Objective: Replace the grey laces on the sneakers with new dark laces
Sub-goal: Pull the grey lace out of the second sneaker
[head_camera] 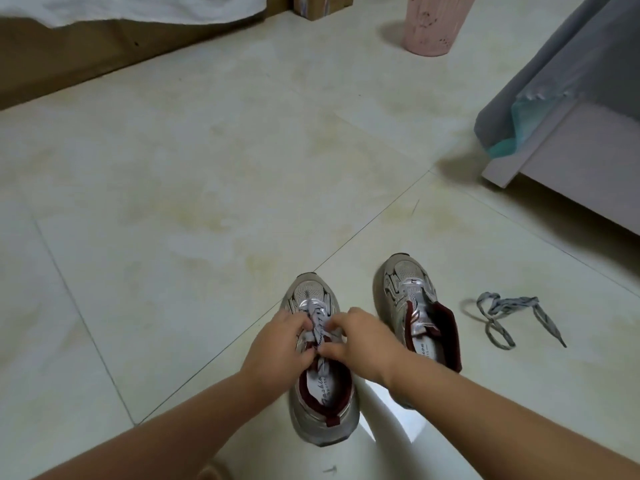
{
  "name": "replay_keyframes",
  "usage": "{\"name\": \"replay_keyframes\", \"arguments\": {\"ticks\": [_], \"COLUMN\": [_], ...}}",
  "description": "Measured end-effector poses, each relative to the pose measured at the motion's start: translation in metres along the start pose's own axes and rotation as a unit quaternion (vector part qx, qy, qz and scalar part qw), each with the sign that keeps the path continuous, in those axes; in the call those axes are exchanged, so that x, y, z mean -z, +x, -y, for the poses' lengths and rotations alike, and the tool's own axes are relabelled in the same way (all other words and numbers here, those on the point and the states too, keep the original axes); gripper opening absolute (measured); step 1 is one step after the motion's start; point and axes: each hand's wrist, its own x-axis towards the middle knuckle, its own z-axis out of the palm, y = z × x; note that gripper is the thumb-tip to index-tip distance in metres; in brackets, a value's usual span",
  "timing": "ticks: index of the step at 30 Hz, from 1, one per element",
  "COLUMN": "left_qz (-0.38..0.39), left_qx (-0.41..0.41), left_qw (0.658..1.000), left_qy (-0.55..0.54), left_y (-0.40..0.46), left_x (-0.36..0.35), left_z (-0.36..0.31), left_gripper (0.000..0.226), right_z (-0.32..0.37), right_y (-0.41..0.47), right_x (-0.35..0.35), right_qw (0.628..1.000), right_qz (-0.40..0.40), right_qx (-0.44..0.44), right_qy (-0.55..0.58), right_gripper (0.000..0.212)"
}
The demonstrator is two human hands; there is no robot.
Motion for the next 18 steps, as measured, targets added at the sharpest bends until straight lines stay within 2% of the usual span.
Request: {"name": "replay_keyframes", "arguments": {"ticks": [3,6,9,12,15,18], "left_qz": [-0.011,-0.006,-0.004,-0.002,-0.019,-0.023], "left_qx": [-0.010,0.018,0.057,0.100,0.120,0.125], "left_qw": [0.998,0.994,0.983,0.956,0.933,0.913], "left_qy": [-0.060,-0.108,-0.176,-0.277,-0.339,-0.388], "left_y": [0.000,0.003,0.004,0.004,0.004,0.003], "left_x": [-0.008,-0.009,-0.008,-0.005,-0.003,-0.001], "left_z": [0.001,0.002,0.000,-0.002,-0.004,-0.006], "left_gripper": [0.022,0.021,0.015,0.020,0.024,0.025], "right_z": [-0.006,-0.010,-0.010,-0.010,-0.007,-0.007], "right_y": [0.004,0.009,0.009,0.011,0.012,0.012], "right_x": [-0.015,-0.022,-0.027,-0.030,-0.029,-0.028], "right_qw": [0.998,0.990,0.968,0.938,0.922,0.923], "right_qz": [-0.038,-0.065,-0.077,-0.082,-0.082,-0.082], "right_qx": [0.001,0.016,0.000,-0.012,-0.012,-0.022], "right_qy": [0.050,0.125,0.239,0.335,0.377,0.375], "right_gripper": [0.036,0.018,0.033,0.033,0.028,0.023]}}
